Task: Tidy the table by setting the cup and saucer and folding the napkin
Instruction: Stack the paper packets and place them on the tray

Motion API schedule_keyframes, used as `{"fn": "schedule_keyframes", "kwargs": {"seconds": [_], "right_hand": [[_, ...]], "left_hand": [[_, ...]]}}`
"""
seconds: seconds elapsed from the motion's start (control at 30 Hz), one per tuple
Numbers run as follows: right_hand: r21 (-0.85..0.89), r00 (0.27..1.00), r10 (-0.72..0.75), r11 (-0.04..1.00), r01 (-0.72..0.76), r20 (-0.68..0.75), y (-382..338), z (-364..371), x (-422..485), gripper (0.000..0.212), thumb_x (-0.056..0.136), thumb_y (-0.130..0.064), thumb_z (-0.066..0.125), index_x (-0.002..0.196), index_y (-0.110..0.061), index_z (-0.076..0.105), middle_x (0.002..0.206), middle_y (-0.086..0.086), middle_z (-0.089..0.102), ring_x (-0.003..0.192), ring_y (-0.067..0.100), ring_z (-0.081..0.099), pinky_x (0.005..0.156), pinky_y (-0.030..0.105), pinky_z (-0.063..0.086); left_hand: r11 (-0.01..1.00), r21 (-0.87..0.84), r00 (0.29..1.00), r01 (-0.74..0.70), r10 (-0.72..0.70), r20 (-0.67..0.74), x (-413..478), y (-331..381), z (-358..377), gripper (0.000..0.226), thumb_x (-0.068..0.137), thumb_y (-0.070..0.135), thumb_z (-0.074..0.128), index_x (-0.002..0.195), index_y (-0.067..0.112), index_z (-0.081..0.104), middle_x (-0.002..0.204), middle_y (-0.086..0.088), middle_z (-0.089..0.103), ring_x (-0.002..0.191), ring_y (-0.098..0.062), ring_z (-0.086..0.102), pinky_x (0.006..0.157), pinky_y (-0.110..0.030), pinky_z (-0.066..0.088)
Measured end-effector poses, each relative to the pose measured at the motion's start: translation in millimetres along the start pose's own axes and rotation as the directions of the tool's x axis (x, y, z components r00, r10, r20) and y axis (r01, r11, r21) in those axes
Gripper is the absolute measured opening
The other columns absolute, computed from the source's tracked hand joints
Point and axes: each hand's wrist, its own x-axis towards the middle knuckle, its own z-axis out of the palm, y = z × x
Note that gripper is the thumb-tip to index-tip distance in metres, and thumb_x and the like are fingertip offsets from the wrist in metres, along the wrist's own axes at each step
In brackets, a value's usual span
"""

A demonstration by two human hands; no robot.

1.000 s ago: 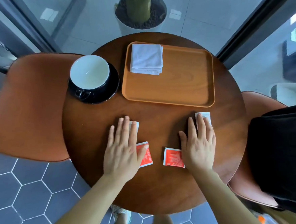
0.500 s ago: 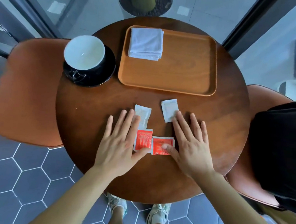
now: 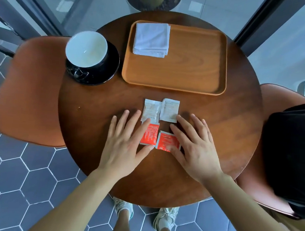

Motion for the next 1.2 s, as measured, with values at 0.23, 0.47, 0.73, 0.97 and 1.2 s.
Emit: {"fn": "schedule_keyframes", "kwargs": {"seconds": [0.23, 0.47, 0.73, 0.97, 1.2], "right_hand": [[0.157, 0.986, 0.11, 0.984, -0.09, -0.128, -1.0, -1.0, 10.3, 0.049, 0.099, -0.042, 0.056, 0.136, -0.01, 0.057, 0.145, 0.008, 0.052, 0.141, 0.03, 0.038, 0.113, 0.05, 0.037], [0.164, 0.93, 0.309, 0.946, -0.279, -0.2, -0.5, -4.3, 22.9, 0.046, 0.097, -0.042, 0.056, 0.131, -0.011, 0.062, 0.124, 0.006, 0.062, 0.105, 0.031, 0.053, 0.086, 0.047, 0.048], [0.005, 0.916, 0.4, 0.916, -0.4, 0.036, -10.1, -17.5, 83.7, 0.063, 0.078, -0.053, 0.075, 0.131, -0.022, 0.058, 0.119, 0.008, 0.056, 0.109, 0.033, 0.052, 0.088, 0.046, 0.04], [0.452, 0.858, 0.512, 0.758, -0.471, 0.036, -12.0, -23.0, 84.5, 0.022, 0.081, -0.025, 0.078, 0.095, -0.02, 0.063, 0.091, -0.009, 0.063, 0.087, 0.014, 0.059, 0.068, 0.023, 0.046], [0.504, 0.938, 0.288, 0.85, -0.156, -0.195, -25.6, -35.6, 77.9, 0.014, 0.077, 0.004, 0.072, 0.082, -0.008, 0.067, 0.09, 0.0, 0.068, 0.08, 0.015, 0.064, 0.063, 0.027, 0.054]], "left_hand": [[0.935, -0.332, 0.962, 0.128, -0.199, -0.189, -0.5, 12.2, -5.3, 0.055, 0.092, 0.052, 0.06, 0.133, 0.015, 0.06, 0.139, -0.009, 0.055, 0.131, -0.024, 0.048, 0.11, -0.044, 0.042], [0.896, -0.322, 0.931, 0.307, -0.352, -0.093, 44.8, 9.6, -32.4, 0.057, 0.089, 0.044, 0.07, 0.137, 0.015, 0.059, 0.123, -0.007, 0.062, 0.11, -0.024, 0.059, 0.092, -0.039, 0.049], [0.939, -0.2, 0.957, 0.278, -0.254, 0.139, 93.6, 9.1, -52.8, 0.067, 0.079, 0.041, 0.082, 0.137, 0.027, 0.053, 0.124, -0.003, 0.048, 0.107, -0.021, 0.059, 0.076, -0.035, 0.052], [0.867, -0.368, 0.934, 0.335, -0.356, 0.012, 93.8, 5.3, -48.3, 0.03, 0.083, 0.024, 0.081, 0.1, 0.024, 0.056, 0.114, -0.001, 0.062, 0.096, -0.016, 0.061, 0.06, -0.015, 0.037], [0.857, -0.465, 0.893, 0.221, -0.37, -0.256, 58.7, -9.8, -51.3, 0.029, 0.086, 0.012, 0.077, 0.114, 0.014, 0.072, 0.114, -0.009, 0.07, 0.099, -0.022, 0.068, 0.072, -0.014, 0.048]]}}
